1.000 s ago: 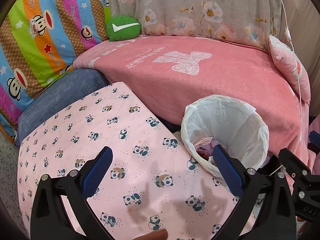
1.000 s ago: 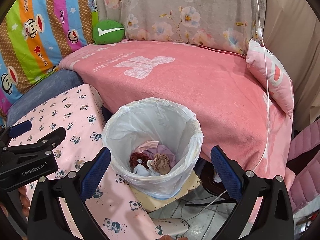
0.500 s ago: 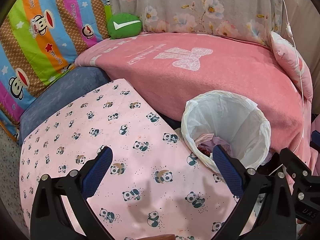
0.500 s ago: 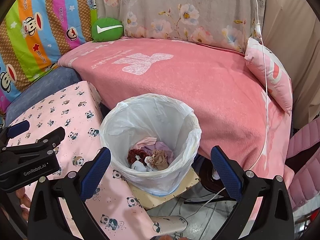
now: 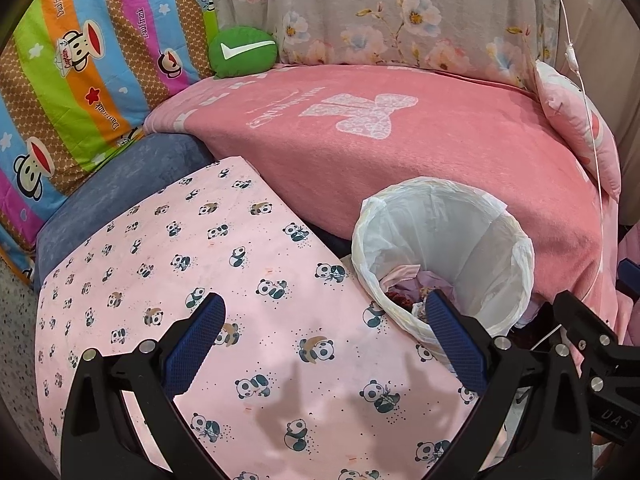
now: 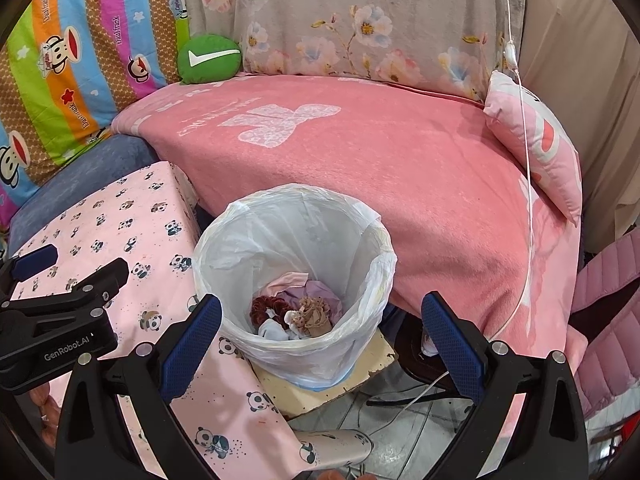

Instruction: Collect trash

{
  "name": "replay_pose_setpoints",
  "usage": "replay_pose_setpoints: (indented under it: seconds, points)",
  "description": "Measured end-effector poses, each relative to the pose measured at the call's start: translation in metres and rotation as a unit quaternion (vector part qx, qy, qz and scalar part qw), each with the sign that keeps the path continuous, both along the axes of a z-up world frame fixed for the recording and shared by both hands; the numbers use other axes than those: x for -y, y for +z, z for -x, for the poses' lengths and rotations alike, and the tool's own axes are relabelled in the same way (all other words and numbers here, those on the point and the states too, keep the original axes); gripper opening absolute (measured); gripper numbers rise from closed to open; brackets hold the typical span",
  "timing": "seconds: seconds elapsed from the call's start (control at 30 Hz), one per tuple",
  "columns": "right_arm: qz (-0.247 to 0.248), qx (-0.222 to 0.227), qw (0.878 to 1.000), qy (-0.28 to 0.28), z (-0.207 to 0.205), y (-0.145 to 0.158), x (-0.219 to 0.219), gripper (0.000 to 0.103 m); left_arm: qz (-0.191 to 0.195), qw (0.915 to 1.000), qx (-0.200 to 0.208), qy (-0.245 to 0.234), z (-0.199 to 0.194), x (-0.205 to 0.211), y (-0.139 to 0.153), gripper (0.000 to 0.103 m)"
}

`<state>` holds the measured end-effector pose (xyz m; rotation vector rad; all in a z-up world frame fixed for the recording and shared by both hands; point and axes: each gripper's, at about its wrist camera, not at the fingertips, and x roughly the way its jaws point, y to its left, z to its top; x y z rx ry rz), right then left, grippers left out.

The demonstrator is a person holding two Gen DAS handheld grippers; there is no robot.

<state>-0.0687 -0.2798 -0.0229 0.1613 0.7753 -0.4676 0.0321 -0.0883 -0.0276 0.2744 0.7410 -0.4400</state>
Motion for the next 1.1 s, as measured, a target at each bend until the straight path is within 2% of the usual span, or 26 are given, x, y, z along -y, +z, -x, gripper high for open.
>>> replay_pose_setpoints:
  seconds: [1.1]
  points:
    - [-0.001,0.005,1.0,-0.012,0.013,0.001,0.008,0.099,-0.015,0.9995,0.004,-0.028,0.016,0.012,-0.002,0.096]
